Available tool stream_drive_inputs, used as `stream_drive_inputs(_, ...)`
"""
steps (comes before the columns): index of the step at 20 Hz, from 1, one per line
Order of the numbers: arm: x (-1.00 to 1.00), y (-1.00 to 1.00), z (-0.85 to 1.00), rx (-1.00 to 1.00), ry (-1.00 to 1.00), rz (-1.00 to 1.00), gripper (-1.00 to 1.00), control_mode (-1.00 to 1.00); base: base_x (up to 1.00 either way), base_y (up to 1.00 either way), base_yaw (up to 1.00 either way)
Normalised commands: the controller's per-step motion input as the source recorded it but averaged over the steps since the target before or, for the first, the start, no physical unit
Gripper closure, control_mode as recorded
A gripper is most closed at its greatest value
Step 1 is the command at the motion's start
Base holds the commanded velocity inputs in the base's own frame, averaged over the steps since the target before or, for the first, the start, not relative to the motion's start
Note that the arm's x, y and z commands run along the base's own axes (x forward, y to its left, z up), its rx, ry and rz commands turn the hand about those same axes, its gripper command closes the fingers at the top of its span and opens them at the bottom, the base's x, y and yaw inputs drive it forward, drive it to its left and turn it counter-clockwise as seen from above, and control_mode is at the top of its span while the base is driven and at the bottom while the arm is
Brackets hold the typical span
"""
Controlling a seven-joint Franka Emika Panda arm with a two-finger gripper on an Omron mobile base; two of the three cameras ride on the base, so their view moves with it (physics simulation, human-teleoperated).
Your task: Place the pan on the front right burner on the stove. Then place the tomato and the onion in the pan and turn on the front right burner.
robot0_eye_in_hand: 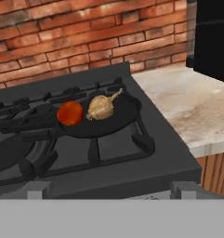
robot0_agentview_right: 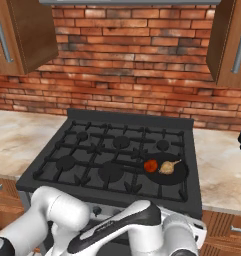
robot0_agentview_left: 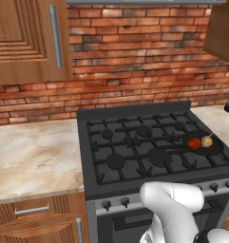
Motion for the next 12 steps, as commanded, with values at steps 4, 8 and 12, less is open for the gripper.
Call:
stream_drive_inputs(4, -0.01, 0.00, -0.38, -0.04, -0.06, 0.03, -1.00, -1.00, 0.00, 0.00, 0.00)
stream_drive_inputs(8, 0.00, 0.00, -0.32, -0.05, -0.04, 0.03, -1.00, -1.00, 0.00, 0.00, 0.00)
stream_drive_inputs(12, 0.00, 0.00, -0.35, -0.05, -0.02, 0.03, -1.00, -1.00, 0.00, 0.00, 0.00)
